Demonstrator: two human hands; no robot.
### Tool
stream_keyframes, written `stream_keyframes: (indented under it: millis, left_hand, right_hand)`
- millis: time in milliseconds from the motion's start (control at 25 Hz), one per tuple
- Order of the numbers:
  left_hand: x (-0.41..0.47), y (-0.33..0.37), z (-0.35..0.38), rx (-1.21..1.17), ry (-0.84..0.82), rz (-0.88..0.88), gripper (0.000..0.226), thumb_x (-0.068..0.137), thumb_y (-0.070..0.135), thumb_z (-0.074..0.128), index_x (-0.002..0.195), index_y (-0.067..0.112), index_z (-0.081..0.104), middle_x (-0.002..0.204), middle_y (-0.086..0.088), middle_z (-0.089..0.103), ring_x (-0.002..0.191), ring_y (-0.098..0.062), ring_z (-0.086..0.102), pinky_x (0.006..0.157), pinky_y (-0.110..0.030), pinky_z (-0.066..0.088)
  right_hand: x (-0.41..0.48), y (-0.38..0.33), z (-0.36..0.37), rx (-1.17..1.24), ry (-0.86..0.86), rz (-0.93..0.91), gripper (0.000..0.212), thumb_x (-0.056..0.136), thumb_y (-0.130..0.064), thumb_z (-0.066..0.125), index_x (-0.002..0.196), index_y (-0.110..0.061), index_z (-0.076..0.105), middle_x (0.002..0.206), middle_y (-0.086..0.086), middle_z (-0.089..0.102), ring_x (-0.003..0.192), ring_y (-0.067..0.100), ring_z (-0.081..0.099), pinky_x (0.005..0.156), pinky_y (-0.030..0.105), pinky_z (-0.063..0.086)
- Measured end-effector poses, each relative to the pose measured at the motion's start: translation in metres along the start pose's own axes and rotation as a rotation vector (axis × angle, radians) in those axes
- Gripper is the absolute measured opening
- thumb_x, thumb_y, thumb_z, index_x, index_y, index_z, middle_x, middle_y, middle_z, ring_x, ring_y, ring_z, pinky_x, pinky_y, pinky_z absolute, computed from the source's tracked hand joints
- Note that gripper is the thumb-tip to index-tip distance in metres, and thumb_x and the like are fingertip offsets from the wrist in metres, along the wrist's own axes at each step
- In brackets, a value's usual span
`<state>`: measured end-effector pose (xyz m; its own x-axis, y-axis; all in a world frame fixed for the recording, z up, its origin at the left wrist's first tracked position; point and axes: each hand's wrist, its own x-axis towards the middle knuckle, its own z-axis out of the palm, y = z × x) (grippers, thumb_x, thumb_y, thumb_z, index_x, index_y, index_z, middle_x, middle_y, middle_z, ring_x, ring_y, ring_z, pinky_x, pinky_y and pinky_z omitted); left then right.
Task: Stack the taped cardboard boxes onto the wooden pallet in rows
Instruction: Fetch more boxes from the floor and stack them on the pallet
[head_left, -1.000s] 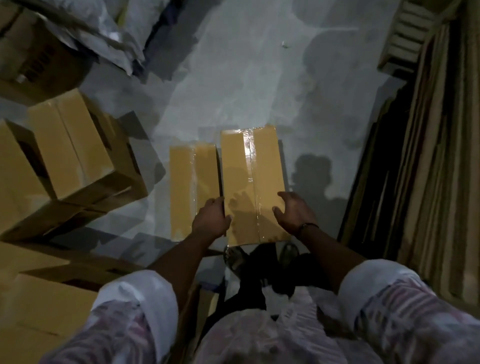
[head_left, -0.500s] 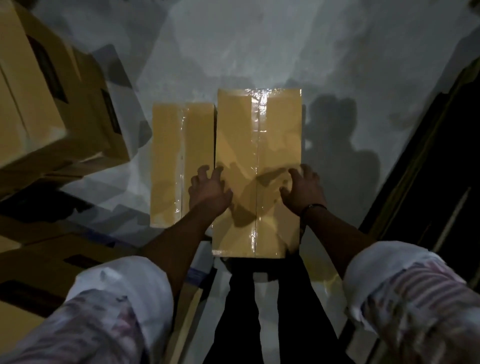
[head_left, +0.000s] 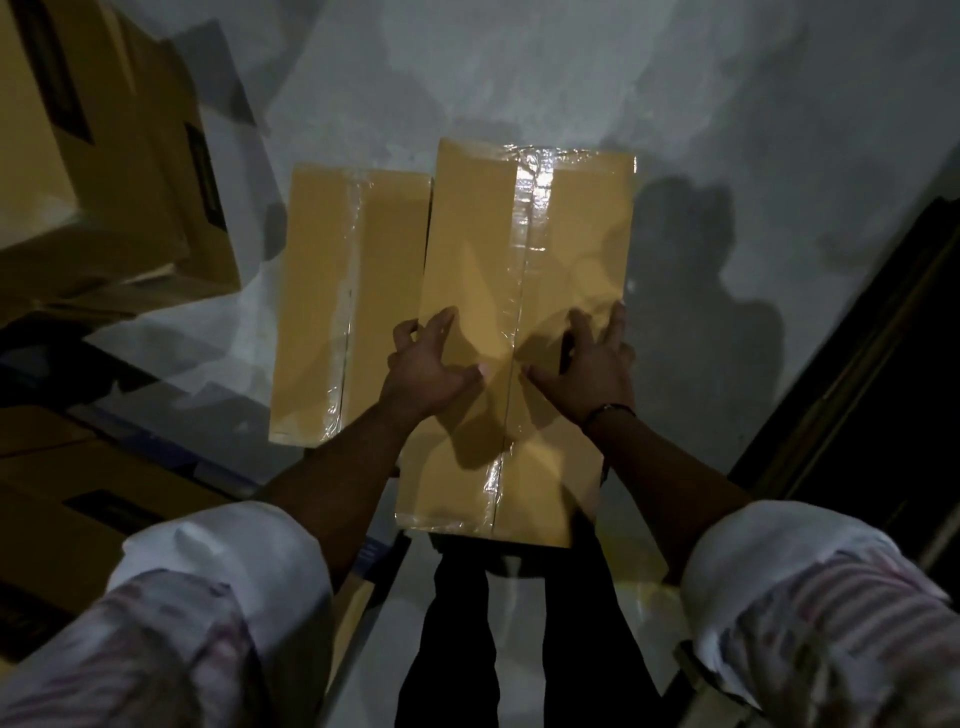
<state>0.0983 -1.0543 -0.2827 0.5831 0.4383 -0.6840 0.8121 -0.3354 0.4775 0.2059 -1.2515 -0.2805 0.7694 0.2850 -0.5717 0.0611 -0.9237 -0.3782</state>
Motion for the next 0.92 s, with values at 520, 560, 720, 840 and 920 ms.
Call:
stream_keyframes:
  millis: [520,560,720,840,920]
  left_hand:
    - [-0.196,0.046,-0.143,0.063,0.278,0.121,0.110,0.062,0.094,0.063,0.156,0.050,0.025,0.167,-0.002,0.011,0.146,-0.040,0.023,0.111,-0.058,0.037]
    - [-0.222,0.051,-0.158,0.098,0.338,0.133,0.111,0.061,0.096,0.060,0.156,0.049,0.025,0.168,-0.002,0.007,0.146,-0.041,0.023,0.113,-0.058,0.035]
    - [-0.319,0.050,-0.216,0.152,0.509,0.109,0.106,0.064,0.096,0.056,0.155,0.048,0.029,0.170,-0.006,0.001,0.147,-0.044,0.019,0.115,-0.059,0.028]
    - [-0.383,0.025,-0.240,0.086,0.628,0.027,0.107,0.063,0.096,0.056,0.155,0.050,0.026,0.171,-0.008,0.000,0.149,-0.044,0.016,0.116,-0.060,0.027]
    - [-0.426,0.004,-0.243,0.030,0.710,-0.049,0.111,0.061,0.097,0.057,0.156,0.051,0.024,0.171,-0.010,0.000,0.149,-0.046,0.015,0.115,-0.061,0.031]
  right_hand:
    - [-0.154,-0.133,-0.134,-0.294,0.224,-0.298,0.083,0.073,-0.089,0.048,0.142,-0.044,0.048,0.163,-0.008,0.023,0.134,0.039,0.030,0.108,0.048,0.033]
    - [-0.173,-0.152,-0.147,-0.313,0.235,-0.338,0.084,0.072,-0.090,0.049,0.143,-0.044,0.048,0.162,-0.008,0.024,0.134,0.039,0.030,0.108,0.049,0.033]
    - [-0.252,-0.224,-0.182,-0.347,0.295,-0.442,0.086,0.070,-0.091,0.052,0.140,-0.042,0.053,0.160,-0.006,0.031,0.135,0.040,0.032,0.110,0.054,0.033]
    - [-0.309,-0.261,-0.179,-0.328,0.363,-0.623,0.084,0.068,-0.091,0.051,0.136,-0.042,0.057,0.157,-0.006,0.037,0.129,0.037,0.037,0.104,0.050,0.036]
    - [-0.343,-0.281,-0.171,-0.337,0.383,-0.744,0.082,0.067,-0.090,0.053,0.134,-0.043,0.059,0.155,-0.006,0.039,0.126,0.037,0.038,0.101,0.048,0.036]
